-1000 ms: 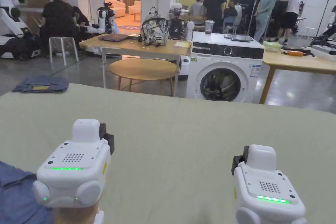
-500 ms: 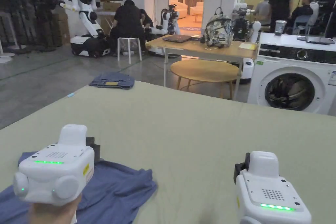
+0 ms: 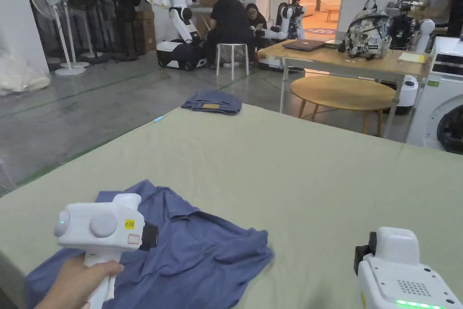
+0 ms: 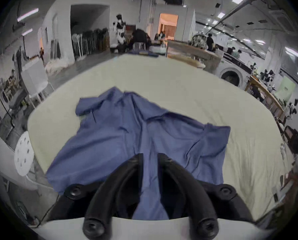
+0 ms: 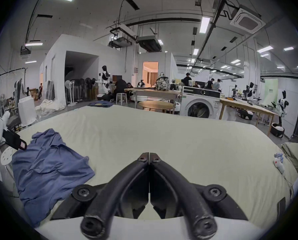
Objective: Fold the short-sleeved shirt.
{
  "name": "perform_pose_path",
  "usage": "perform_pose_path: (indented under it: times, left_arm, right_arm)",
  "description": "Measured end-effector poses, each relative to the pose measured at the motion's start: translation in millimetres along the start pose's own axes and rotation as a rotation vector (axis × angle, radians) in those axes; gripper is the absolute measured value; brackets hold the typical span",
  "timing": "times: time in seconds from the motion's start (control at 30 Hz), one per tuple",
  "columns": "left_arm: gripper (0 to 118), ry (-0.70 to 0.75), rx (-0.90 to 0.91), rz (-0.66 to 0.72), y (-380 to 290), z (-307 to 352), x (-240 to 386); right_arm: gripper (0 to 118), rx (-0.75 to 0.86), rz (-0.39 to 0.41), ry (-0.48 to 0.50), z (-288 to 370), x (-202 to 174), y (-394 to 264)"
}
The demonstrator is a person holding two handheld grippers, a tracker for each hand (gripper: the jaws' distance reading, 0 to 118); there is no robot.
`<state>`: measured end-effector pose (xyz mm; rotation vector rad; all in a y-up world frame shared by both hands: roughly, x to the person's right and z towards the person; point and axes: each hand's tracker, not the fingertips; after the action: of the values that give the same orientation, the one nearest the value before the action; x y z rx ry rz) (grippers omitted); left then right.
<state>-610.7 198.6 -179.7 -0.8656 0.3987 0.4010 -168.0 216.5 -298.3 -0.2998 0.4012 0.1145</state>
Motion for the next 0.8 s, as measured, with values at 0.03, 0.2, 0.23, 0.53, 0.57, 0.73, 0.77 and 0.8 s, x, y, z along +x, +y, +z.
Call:
perform_pose_path:
  times: [0.03, 0.2, 0.23, 0.53, 0.57, 0.73, 0.77, 0.8]
  left_arm:
    - [21, 0.011, -0.052, 0.011, -2, -10, 3]
    - [66, 0.058, -0.182, -0.027, -18, -53, 4]
    - [69, 0.072, -0.186, -0.034, -23, -58, 4]
    - [45, 0.131, -0.135, -0.194, -38, -60, 25]
    - [31, 0.143, -0.124, -0.197, -40, -58, 26]
    - [0, 0.150, -0.085, -0.193, -42, -58, 17]
    - [0, 0.143, -0.074, -0.186, -42, -54, 16]
    - [0, 0.135, -0.052, -0.170, -41, -49, 16]
  right_arm:
    - [0, -0.006, 0.004, -0.001, -1, 1, -2]
    - [0, -0.039, 0.020, -0.015, -6, 8, -11]
    - [0, -0.047, 0.025, -0.019, -7, 10, -13]
    - [0, -0.104, 0.022, -0.028, -17, 15, -31]
    - [0, -0.105, 0.022, -0.027, -16, 15, -32]
    - [0, -0.113, 0.021, -0.027, -14, 16, -32]
    - [0, -0.113, 0.019, -0.028, -13, 17, -32]
    - [0, -0.112, 0.016, -0.032, -12, 18, -31]
